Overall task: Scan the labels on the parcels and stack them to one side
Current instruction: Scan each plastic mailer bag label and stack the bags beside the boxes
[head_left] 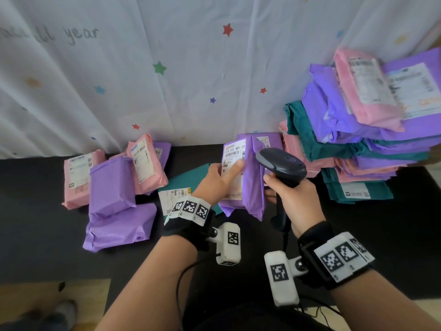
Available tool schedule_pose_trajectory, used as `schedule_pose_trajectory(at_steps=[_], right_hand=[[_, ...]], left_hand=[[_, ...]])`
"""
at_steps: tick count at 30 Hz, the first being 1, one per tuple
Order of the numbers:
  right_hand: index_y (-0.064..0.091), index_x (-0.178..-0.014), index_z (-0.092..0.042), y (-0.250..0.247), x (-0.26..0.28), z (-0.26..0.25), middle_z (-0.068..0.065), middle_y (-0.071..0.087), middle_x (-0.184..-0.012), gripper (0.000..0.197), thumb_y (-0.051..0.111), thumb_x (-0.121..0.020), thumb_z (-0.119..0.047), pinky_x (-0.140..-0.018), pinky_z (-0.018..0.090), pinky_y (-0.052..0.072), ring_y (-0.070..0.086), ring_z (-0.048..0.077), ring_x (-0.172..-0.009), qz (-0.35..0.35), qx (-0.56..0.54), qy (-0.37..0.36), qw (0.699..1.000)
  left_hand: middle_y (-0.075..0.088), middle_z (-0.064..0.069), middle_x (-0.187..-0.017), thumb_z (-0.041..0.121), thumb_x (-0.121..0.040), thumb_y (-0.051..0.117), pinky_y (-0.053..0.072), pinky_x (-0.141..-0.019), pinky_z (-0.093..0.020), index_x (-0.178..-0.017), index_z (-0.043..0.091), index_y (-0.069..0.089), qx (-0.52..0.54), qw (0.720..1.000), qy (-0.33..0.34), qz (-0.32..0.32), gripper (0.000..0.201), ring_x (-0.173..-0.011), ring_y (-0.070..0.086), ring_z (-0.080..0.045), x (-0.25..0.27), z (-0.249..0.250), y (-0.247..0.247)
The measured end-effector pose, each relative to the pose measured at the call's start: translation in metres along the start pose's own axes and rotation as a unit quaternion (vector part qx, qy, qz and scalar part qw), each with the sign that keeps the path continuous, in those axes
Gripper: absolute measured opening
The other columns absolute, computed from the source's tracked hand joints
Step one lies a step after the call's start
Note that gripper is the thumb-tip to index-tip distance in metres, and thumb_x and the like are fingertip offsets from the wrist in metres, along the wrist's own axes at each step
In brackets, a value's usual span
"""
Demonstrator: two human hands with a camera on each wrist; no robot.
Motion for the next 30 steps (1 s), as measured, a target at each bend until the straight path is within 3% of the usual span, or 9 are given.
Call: schedule_pose_trajectory(at_steps=[2,4,8,10,13,18,22,25,30], right_hand=[[0.070,-0.088,-0.026,-0.007,-0.002,-0.003,-0.012,0.076,-0.078,0.017,0.082,-0.078,-0.019,-0.057,0.010,0.050,0.071,0.000,-0.075,0.015,0.026,-0.015,0.999],[0.069,-0.089,-0.026,-0.011,-0.003,-0.002,-0.015,0.074,-0.080,0.019,0.083,-0.077,-0.022,-0.061,0.009,0.049,0.068,-0.007,-0.075,0.025,0.046,-0.017,0.998],[0.070,-0.094,-0.023,-0.016,-0.004,0.001,-0.019,0.073,-0.077,0.021,0.083,-0.076,-0.022,-0.058,0.008,0.048,0.067,-0.009,-0.072,0.034,0.052,-0.024,0.998],[0.070,-0.092,-0.026,-0.017,-0.003,0.004,-0.019,0.073,-0.078,0.021,0.083,-0.076,-0.024,-0.064,0.013,0.049,0.068,-0.007,-0.074,0.032,0.058,-0.017,0.998],[0.069,-0.090,-0.026,-0.019,-0.004,0.006,-0.018,0.073,-0.077,0.020,0.083,-0.076,-0.024,-0.069,0.020,0.051,0.068,-0.006,-0.074,0.036,0.066,-0.013,0.997],[0.072,-0.099,-0.013,-0.022,-0.002,0.005,-0.003,0.077,-0.083,0.027,0.081,-0.077,-0.026,-0.067,0.029,0.056,0.073,0.010,-0.077,0.038,0.075,-0.019,0.996],[0.069,-0.095,-0.021,-0.013,0.008,-0.002,-0.014,0.075,-0.075,0.016,0.078,-0.082,-0.023,-0.054,0.018,0.054,0.072,0.005,-0.065,0.002,0.075,-0.032,0.997],[0.070,-0.088,-0.028,-0.001,0.016,-0.003,-0.006,0.075,-0.074,0.013,0.078,-0.082,-0.020,-0.055,0.021,0.056,0.070,0.006,-0.062,-0.045,0.086,-0.020,0.995],[0.069,-0.089,-0.028,0.008,0.022,-0.006,0.000,0.074,-0.074,0.014,0.078,-0.083,-0.019,-0.055,0.023,0.057,0.067,0.005,-0.060,-0.072,0.103,-0.004,0.992]], left_hand=[[0.068,-0.003,-0.107,0.068,-0.081,0.051,0.055,-0.085,-0.044,-0.127,0.012,0.048,0.076,0.996,-0.019,-0.030,0.073,-0.095,0.067,-0.022,0.005,-0.004,0.006],[0.072,-0.002,-0.101,0.052,-0.087,0.058,0.057,-0.081,-0.041,-0.122,0.011,0.055,0.162,0.984,-0.047,-0.060,0.054,-0.092,0.069,-0.019,0.012,-0.010,0.016],[0.071,-0.001,-0.105,0.044,-0.085,0.066,0.057,-0.077,-0.039,-0.121,0.020,0.049,0.224,0.966,-0.070,-0.106,0.047,-0.095,0.069,-0.018,0.023,-0.018,0.031],[0.068,-0.003,-0.113,0.043,-0.085,0.066,0.056,-0.084,-0.044,-0.122,0.025,0.044,0.223,0.963,-0.073,-0.133,0.047,-0.103,0.067,-0.021,0.027,-0.020,0.036],[0.066,-0.004,-0.115,0.029,-0.091,0.060,0.055,-0.077,-0.039,-0.127,0.027,0.042,0.217,0.964,-0.060,-0.143,0.041,-0.103,0.065,-0.020,0.028,-0.022,0.036],[0.072,-0.004,-0.109,0.017,-0.082,0.071,0.057,-0.070,-0.031,-0.123,0.016,0.054,0.235,0.967,-0.053,-0.083,0.045,-0.095,0.071,-0.020,0.022,-0.029,0.019],[0.072,-0.001,-0.105,0.020,-0.072,0.082,0.059,-0.080,-0.038,-0.119,0.011,0.057,0.183,0.983,-0.023,0.015,0.054,-0.090,0.072,-0.018,0.014,-0.034,-0.001],[0.068,0.000,-0.109,0.026,-0.068,0.084,0.059,-0.080,-0.038,-0.119,0.014,0.055,0.151,0.986,-0.001,0.074,0.061,-0.092,0.071,-0.017,0.013,-0.035,-0.010],[0.065,0.008,-0.106,0.033,-0.068,0.084,0.053,-0.061,-0.016,-0.117,0.020,0.054,0.092,0.987,0.031,0.127,0.058,-0.087,0.067,-0.007,0.015,-0.027,-0.016]])
Point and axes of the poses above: each hand's wrist, its own x-axis away from the middle knuckle, its own y-axis out of the palm, z = x × y, the point moved 9 cm from there along -x, towards the middle knuckle
